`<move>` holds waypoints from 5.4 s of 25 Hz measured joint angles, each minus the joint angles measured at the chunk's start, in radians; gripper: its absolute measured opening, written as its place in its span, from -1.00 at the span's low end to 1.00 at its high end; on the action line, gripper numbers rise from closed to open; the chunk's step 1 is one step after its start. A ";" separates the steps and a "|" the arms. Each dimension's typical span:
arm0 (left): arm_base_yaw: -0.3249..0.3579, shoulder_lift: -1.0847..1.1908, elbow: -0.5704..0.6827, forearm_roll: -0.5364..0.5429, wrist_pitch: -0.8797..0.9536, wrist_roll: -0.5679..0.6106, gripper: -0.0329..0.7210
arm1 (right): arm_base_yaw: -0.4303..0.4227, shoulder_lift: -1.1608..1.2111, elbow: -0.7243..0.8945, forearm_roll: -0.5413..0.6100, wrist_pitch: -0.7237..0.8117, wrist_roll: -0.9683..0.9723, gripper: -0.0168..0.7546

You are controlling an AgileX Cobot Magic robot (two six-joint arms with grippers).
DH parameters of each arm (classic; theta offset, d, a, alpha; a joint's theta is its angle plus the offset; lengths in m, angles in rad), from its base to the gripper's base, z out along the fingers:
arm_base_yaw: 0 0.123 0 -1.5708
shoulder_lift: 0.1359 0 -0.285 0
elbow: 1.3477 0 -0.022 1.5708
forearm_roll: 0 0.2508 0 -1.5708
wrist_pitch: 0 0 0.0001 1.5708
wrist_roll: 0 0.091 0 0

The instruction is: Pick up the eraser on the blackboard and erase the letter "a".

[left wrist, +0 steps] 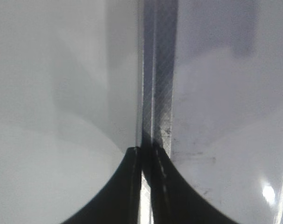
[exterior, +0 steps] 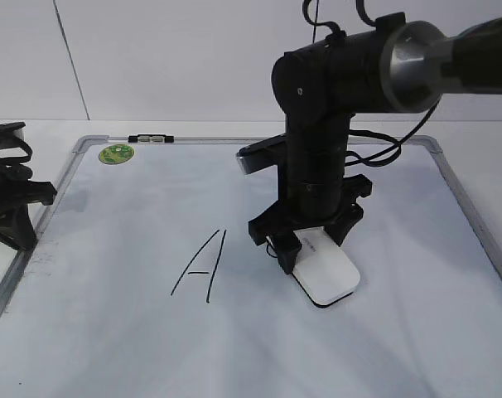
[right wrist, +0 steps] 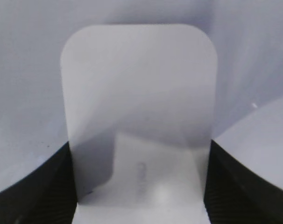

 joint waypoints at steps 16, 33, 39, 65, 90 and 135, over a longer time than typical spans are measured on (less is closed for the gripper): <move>0.000 0.000 0.000 0.000 0.000 0.000 -0.88 | 0.046 0.002 -0.001 -0.001 -0.008 -0.002 0.50; 0.000 0.000 0.000 0.000 0.000 0.000 -0.88 | -0.023 0.002 -0.002 -0.007 -0.006 0.021 0.50; 0.000 0.000 0.000 0.000 0.000 0.000 -0.88 | -0.059 0.014 -0.033 -0.068 0.020 0.046 0.50; 0.000 0.001 0.000 -0.015 0.000 0.000 -0.88 | -0.079 -0.211 -0.099 -0.126 0.046 0.105 0.50; 0.000 0.001 0.000 -0.028 -0.005 0.004 -0.86 | -0.276 -0.560 0.183 -0.332 0.059 0.263 0.50; 0.000 0.001 0.000 -0.037 -0.007 0.008 -0.82 | -0.498 -0.138 0.121 -0.007 0.043 0.029 0.50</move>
